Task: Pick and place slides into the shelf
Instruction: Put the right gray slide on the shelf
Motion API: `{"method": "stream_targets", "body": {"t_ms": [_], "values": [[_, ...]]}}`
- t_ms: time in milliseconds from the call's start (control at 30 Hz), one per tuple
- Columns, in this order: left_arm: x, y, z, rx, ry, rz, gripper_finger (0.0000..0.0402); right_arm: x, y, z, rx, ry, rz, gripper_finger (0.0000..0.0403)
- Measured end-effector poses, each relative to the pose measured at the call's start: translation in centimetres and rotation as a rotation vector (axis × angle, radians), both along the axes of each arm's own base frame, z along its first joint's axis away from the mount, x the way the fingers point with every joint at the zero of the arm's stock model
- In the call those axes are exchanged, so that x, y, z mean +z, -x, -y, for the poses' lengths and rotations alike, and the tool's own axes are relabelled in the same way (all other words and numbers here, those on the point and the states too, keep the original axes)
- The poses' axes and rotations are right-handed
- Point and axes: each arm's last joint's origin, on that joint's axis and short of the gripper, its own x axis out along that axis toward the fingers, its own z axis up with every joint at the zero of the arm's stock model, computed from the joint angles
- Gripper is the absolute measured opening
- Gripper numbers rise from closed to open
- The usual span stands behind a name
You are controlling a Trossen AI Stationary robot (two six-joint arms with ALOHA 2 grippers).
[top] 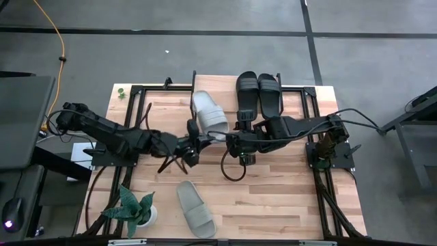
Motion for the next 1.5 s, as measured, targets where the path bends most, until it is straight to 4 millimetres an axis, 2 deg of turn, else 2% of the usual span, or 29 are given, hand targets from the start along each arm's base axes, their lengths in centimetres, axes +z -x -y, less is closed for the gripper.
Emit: {"method": "stream_targets", "body": {"t_ms": [267, 600, 867, 1100, 1367, 1500], "values": [[-0.1, -0.3, -3.3, 0.011, 0.037, -0.008, 0.0023, -0.4, 0.9, -0.1, -0.035, -0.011, -0.079, 0.0197], [-0.1, -0.2, -6.7, 0.002, 0.023, -0.029, 0.0022, -0.4, 1.4, -1.2, -0.016, -0.012, -0.092, 0.0197], [-0.3, -0.1, -9.3, -0.012, -0.007, -0.042, 0.0022, -0.4, 1.4, -1.3, -0.011, -0.011, -0.09, 0.0197], [-0.6, -0.7, -10.8, -0.058, 0.002, -0.002, 0.0022, -0.4, 1.4, -1.3, -0.011, -0.011, -0.089, 0.0197], [-2.8, -2.6, -12.2, -0.037, -0.049, -0.025, 0.0022, -0.4, 1.4, -1.3, -0.01, -0.009, -0.094, 0.0197], [-2.6, -2.6, -12.8, -0.027, -0.058, 0.008, 0.0025, -0.4, 1.4, -1.3, -0.012, -0.012, -0.093, 0.0197]]}}
